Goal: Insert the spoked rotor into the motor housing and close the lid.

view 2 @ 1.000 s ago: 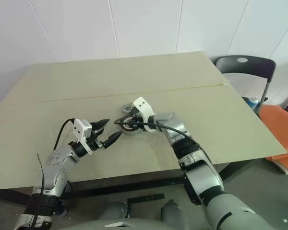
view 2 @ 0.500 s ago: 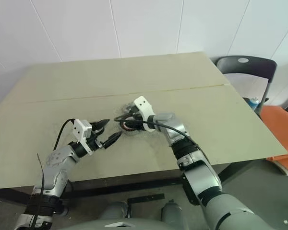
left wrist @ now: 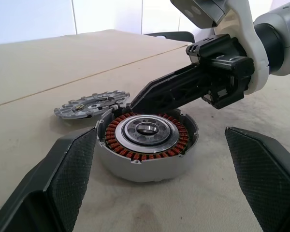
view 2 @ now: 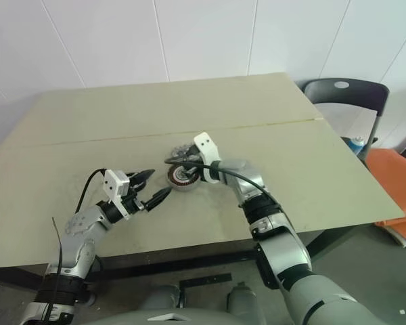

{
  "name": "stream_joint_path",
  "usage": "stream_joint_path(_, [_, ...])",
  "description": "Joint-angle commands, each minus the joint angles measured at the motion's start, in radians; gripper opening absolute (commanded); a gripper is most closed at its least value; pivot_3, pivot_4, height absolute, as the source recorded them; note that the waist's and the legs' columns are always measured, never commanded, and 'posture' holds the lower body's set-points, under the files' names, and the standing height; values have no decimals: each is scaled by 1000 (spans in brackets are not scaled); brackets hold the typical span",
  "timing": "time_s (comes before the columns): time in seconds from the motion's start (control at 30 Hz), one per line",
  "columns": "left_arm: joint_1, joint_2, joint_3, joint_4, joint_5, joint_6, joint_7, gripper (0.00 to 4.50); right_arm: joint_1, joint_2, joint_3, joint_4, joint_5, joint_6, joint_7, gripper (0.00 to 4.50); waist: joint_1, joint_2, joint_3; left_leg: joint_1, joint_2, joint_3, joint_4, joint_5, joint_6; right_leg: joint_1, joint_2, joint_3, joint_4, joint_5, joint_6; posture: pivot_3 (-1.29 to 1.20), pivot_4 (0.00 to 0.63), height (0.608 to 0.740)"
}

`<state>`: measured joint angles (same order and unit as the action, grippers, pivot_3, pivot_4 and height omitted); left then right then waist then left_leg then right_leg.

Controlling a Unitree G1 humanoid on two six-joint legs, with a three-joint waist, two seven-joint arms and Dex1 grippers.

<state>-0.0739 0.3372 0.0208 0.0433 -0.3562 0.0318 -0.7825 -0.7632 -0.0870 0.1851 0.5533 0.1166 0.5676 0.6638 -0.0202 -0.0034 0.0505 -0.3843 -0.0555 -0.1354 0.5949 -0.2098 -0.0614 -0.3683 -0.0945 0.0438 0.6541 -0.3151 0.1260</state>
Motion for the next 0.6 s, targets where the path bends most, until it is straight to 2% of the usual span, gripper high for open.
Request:
stream_joint_path(0.03, [-18,3,4,-10,5,-20,-1,4500,3,2,32,-21,-32,-29,-5,19,0,0,0,0,0,0,0,0,0,0,0,0,0,0,0,0,0,740])
stream_joint_path(0.33, [-12,0,6,-10,7,-21,4,4500,41,24,43,-42,-6,22,21,19,0,0,0,0,0,0,0,0,0,0,0,0,0,0,0,0,0,740])
stream_joint_path(0.6, [-11,-2,6,-7,10,-22,7,4500,118,33,98,-157,30,137,88,19,-1,0,-1,3,1,0,0,0,0,2,1,0,0,0,0,0,0,740])
